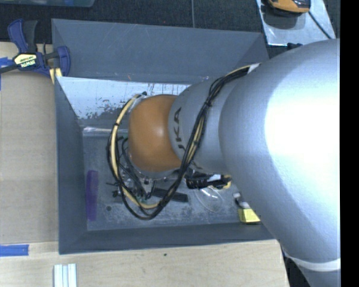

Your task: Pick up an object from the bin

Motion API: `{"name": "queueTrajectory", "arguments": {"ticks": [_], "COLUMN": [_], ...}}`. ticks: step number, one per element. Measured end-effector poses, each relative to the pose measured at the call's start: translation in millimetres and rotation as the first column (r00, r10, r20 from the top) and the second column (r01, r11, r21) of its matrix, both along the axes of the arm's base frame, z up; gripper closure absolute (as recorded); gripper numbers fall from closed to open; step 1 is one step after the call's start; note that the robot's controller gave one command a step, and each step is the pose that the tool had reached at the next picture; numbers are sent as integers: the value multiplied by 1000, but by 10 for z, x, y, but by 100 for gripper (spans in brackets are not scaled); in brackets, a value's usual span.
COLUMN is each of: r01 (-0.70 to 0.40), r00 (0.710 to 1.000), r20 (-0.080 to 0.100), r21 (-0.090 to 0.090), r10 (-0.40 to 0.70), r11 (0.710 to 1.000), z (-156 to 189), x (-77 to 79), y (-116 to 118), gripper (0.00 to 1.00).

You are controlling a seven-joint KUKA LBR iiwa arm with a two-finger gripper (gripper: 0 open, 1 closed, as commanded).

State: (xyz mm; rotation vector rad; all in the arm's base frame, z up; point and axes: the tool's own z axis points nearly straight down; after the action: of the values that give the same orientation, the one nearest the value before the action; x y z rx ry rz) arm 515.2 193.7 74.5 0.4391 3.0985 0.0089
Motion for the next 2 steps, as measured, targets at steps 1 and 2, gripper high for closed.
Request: {"name": "queueTrajectory", "arguments": {"ticks": [1, 2], "r01": [1, 2], "r00": [1000, 1000], "r20": [0, -5], "r21": [0, -2], "r10": [-1, -2], "r11": [1000, 1000], "z": [157, 419], "x": [-1, -11], "y": [-5, -13], "gripper": [100, 100]}}
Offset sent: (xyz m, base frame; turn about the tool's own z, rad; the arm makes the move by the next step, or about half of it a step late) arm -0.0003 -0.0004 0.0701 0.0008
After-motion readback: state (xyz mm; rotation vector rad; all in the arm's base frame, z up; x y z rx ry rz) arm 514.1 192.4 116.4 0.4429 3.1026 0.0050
